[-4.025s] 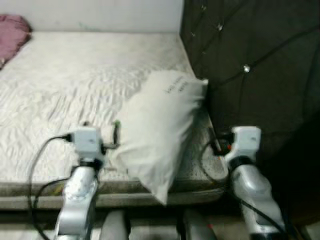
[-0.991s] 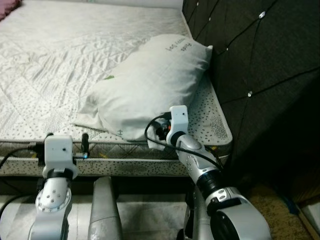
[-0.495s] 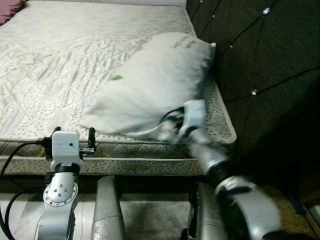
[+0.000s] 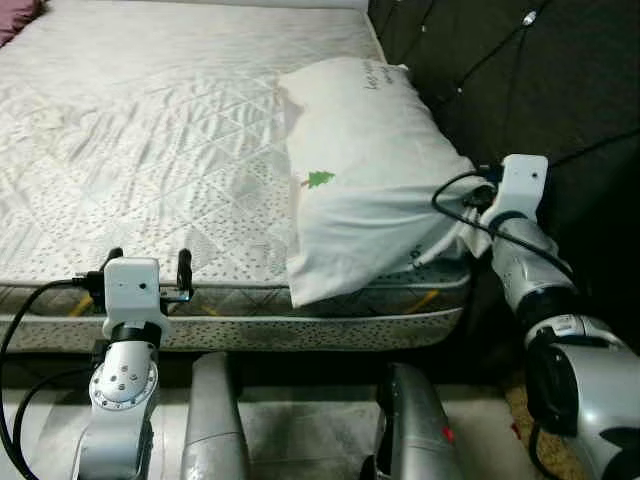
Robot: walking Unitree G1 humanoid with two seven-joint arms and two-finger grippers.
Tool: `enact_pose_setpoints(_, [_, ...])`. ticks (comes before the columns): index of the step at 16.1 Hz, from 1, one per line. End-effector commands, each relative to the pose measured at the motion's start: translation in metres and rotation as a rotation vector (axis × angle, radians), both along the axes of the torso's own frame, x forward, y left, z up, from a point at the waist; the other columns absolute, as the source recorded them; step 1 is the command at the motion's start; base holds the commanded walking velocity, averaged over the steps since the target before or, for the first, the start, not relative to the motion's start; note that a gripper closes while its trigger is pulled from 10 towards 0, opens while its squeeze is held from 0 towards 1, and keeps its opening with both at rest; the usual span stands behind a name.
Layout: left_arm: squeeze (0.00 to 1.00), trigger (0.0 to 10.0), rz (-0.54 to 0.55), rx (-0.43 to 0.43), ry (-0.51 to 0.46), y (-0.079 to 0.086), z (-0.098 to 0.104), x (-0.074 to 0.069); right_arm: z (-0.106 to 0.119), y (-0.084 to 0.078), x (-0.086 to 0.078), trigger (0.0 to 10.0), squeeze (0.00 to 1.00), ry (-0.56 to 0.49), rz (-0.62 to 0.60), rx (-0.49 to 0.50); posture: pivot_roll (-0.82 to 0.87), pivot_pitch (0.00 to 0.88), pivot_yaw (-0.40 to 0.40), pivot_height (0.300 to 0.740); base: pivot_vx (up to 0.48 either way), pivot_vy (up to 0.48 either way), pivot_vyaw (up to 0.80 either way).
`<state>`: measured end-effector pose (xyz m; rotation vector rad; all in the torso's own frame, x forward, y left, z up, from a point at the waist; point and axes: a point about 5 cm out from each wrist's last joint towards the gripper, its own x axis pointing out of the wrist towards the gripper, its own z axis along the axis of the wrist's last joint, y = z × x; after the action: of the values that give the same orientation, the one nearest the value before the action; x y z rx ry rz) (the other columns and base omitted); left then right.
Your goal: Clean up the room
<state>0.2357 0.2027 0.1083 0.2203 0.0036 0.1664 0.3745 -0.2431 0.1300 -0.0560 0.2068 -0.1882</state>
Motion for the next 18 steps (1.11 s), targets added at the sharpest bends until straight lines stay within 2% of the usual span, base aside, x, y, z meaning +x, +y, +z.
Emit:
enact_pose_setpoints(1, [0.00, 10.0, 0.024, 0.008, -0.003, 0.005, 0.000, -0.002, -0.007, -0.026, -0.012, 0.0, 0.00, 0.028, -0.074, -0.020, 0.10, 0.000, -0.068, 0.521, 0.000, 0.000, 0.00])
enact_pose_setpoints(3, [0.00, 10.0, 0.020, 0.006, 0.002, 0.005, 0.000, -0.002, -0.028, -0.031, -0.028, 0.0, 0.00, 0.074, -0.068, -0.024, 0.08, 0.000, -0.054, 0.521, 0.000, 0.000, 0.00])
enact_pose_setpoints(6, [0.00, 10.0, 0.005, 0.011, 0.005, 0.006, -0.001, 0.000, -0.049, -0.008, -0.054, 0.0, 0.00, 0.069, 0.022, -0.020, 0.07, 0.000, -0.038, 0.521, 0.000, 0.000, 0.00])
enact_pose_setpoints(8, [0.00, 10.0, -0.004, 0.016, 0.005, 0.006, 0.000, 0.002, -0.056, 0.008, -0.078, 0.0, 0.00, 0.062, 0.061, -0.014, 0.06, 0.000, -0.031, 0.521, 0.000, 0.000, 0.00])
enact_pose_setpoints(11, [0.00, 10.0, -0.010, 0.019, 0.008, 0.006, 0.000, 0.003, -0.059, 0.018, -0.092, 0.0, 0.00, 0.072, 0.073, 0.003, 0.06, 0.000, -0.030, 0.521, 0.000, 0.000, 0.00])
enact_pose_setpoints(14, [0.00, 10.0, -0.015, 0.017, 0.012, 0.003, -0.001, 0.002, -0.049, 0.033, -0.088, 0.0, 0.00, 0.042, 0.128, 0.000, 0.06, 0.000, -0.030, 0.521, 0.000, 0.000, 0.00])
enact_pose_setpoints(15, [0.00, 10.0, -0.017, 0.016, 0.018, 0.003, -0.003, 0.001, -0.046, 0.036, -0.080, 0.0, 0.00, 0.043, 0.127, 0.008, 0.06, 0.000, -0.023, 0.521, 0.000, 0.000, 0.00])
enact_pose_setpoints(16, [0.00, 10.0, -0.018, 0.017, 0.019, 0.003, -0.002, 0.002, -0.042, 0.034, -0.074, 0.0, 0.00, 0.038, 0.112, 0.002, 0.06, 0.000, -0.022, 0.521, 0.000, 0.000, 0.00])
enact_pose_setpoints(18, [0.00, 10.0, -0.013, 0.021, 0.012, 0.005, 0.000, 0.004, -0.024, 0.014, -0.055, 0.0, 0.00, -0.007, 0.016, -0.020, 0.06, 0.000, -0.014, 0.521, 0.000, 0.000, 0.00])
